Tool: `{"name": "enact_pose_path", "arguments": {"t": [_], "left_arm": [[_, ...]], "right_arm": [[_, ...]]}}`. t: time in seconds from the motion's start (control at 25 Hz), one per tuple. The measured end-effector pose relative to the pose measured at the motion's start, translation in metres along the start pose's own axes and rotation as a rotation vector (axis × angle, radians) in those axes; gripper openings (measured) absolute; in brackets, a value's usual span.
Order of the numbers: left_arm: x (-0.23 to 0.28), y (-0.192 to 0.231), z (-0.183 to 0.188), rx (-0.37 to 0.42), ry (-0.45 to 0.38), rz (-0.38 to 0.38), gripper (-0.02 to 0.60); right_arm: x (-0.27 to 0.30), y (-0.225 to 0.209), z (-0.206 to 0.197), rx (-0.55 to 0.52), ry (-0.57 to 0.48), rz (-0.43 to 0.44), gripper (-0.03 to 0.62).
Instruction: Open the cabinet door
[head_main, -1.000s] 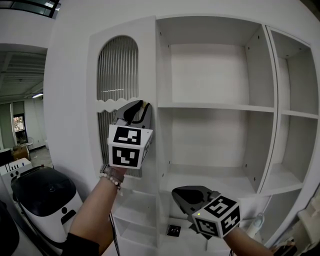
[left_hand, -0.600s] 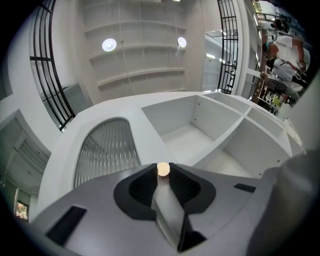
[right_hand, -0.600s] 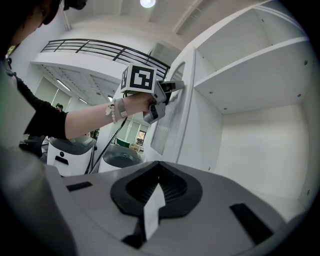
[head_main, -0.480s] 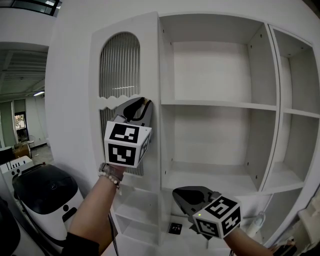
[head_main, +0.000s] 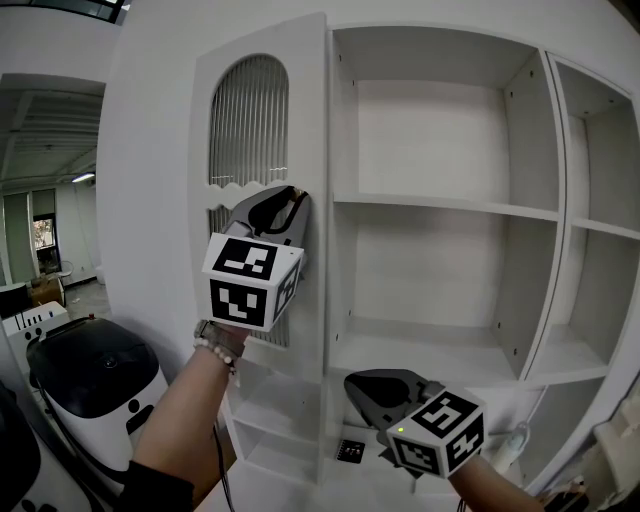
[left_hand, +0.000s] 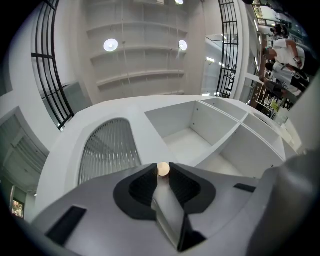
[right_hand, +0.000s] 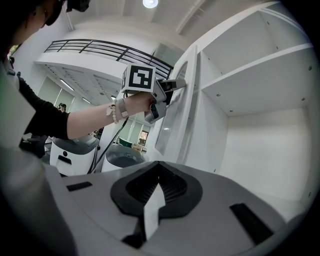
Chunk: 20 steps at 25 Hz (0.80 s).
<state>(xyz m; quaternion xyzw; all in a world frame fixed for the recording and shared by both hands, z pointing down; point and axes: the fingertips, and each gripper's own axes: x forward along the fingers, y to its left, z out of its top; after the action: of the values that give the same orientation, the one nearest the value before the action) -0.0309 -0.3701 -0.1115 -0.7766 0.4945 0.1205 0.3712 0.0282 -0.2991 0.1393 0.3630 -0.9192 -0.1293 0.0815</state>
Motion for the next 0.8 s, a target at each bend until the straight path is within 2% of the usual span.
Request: {"name": "enact_pose_path", "arguments": {"t": [0.8], "left_arm": [[-0.036,0.012,0.021,0.025,-0.029,-0.016,0.077]], "right_arm": [[0.007,0.038,0.002,0.011,-0.012,0.076,0.000]]}}
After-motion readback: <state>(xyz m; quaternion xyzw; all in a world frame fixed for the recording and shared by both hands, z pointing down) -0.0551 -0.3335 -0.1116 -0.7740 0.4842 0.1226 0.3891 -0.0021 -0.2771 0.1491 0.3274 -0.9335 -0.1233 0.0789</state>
